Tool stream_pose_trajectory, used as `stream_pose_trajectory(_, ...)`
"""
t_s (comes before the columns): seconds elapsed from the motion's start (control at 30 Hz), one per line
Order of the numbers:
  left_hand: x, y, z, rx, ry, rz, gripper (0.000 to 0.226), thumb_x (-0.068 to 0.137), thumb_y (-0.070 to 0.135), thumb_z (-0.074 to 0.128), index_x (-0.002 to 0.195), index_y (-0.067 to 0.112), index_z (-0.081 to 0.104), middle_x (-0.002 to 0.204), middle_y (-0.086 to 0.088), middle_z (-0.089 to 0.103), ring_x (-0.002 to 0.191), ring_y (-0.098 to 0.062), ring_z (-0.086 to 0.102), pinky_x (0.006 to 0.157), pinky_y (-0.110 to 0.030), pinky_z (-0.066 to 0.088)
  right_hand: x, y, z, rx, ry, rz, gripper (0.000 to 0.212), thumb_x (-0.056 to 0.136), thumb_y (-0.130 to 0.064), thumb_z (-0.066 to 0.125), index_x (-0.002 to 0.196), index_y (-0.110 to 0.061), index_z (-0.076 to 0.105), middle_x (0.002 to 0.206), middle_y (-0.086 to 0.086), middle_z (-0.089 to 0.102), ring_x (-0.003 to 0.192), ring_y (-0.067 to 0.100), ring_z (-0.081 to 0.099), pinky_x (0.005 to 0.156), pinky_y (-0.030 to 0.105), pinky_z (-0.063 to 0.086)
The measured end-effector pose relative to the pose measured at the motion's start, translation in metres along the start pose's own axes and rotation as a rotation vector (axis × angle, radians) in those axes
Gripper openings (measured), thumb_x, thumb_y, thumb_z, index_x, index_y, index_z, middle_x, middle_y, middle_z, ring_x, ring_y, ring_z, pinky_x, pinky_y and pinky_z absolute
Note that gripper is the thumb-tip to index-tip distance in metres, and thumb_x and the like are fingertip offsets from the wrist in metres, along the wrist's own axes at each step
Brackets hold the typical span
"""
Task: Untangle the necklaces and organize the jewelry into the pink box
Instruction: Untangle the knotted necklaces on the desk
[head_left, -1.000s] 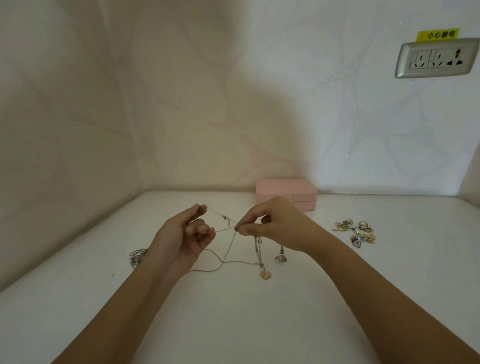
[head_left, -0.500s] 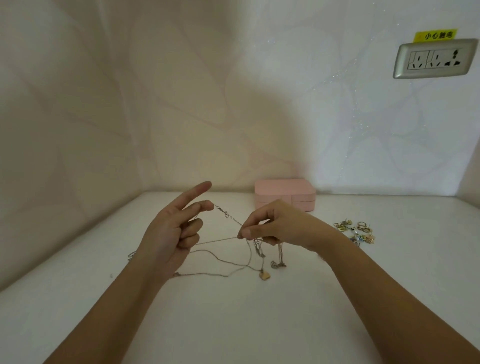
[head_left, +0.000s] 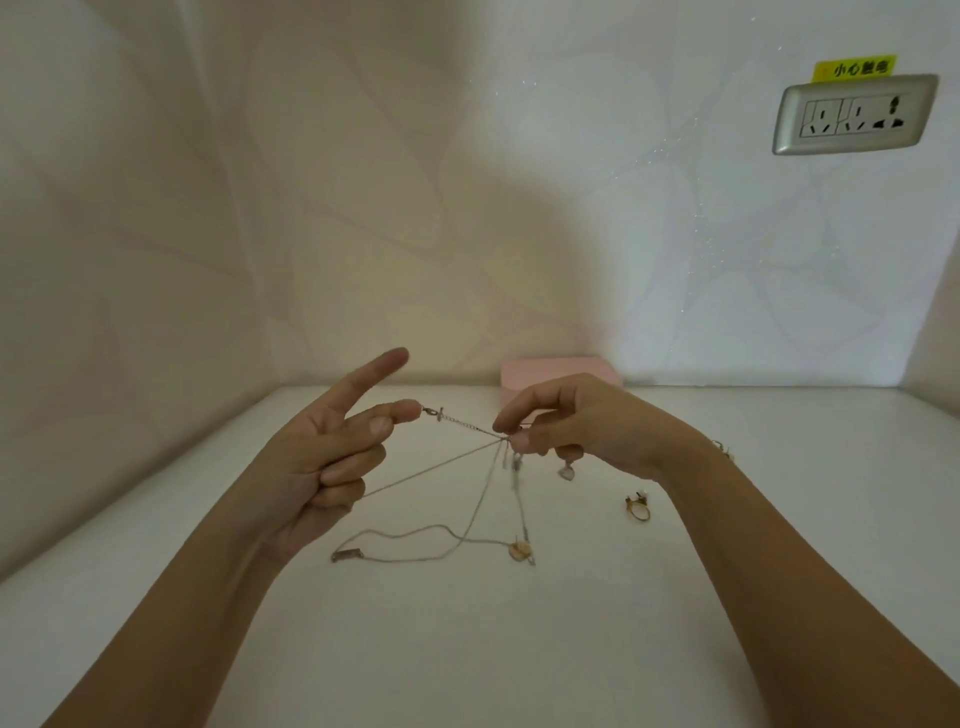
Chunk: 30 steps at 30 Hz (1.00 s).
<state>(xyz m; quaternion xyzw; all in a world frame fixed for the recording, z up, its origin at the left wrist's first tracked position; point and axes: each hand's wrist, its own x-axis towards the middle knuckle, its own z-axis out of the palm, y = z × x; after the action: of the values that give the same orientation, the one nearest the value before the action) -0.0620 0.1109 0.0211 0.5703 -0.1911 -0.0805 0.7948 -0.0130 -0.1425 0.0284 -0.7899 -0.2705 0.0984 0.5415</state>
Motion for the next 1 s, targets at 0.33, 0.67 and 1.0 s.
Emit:
stream_pose_trajectory(0.33, -0.004, -0.006, 0.009, 0.516, 0.028, -0.421, 0.046, 0.088, 0.05, 0.058, 0.095, 0.004, 0.059, 0.054, -0.009, 0.055, 0.03, -0.007, 0.027, 0.041, -0.022, 0.017, 0.011, 0.017, 0.004, -0.335, 0.18, 0.024, 0.017, 0.088, -0.002, 0.063, 0.097, -0.011, 0.075, 0.083, -0.006, 0.071, 0.064, -0.013, 0.058, 0.057, 0.003, 0.04)
stream_pose_trajectory(0.67, -0.003, -0.011, 0.009, 0.87, -0.124, -0.593, 0.014, 0.081, 0.023, 0.072, 0.086, 0.011, 0.071, 0.083, -0.008, 0.074, 0.042, -0.007, 0.042, 0.043, -0.016, 0.033, 0.017, 0.02, 0.01, -0.348, 0.221, 0.062, 0.014, 0.087, -0.012, 0.064, 0.081, -0.022, 0.072, 0.077, -0.009, 0.069, 0.065, -0.002, 0.053, 0.065, 0.016, 0.04)
stream_pose_trajectory(1.0, -0.007, -0.019, 0.026, 1.317, -0.164, -0.515, 0.104, 0.041, 0.074, 0.068, 0.134, 0.043, 0.032, 0.115, 0.029, 0.049, 0.086, 0.004, 0.053, 0.075, -0.015, 0.04, 0.019, 0.018, 0.014, 0.152, 0.21, 0.297, 0.018, 0.096, -0.017, 0.055, 0.081, -0.009, 0.06, 0.081, 0.006, 0.071, 0.05, 0.008, 0.03, 0.044, 0.017, 0.024)
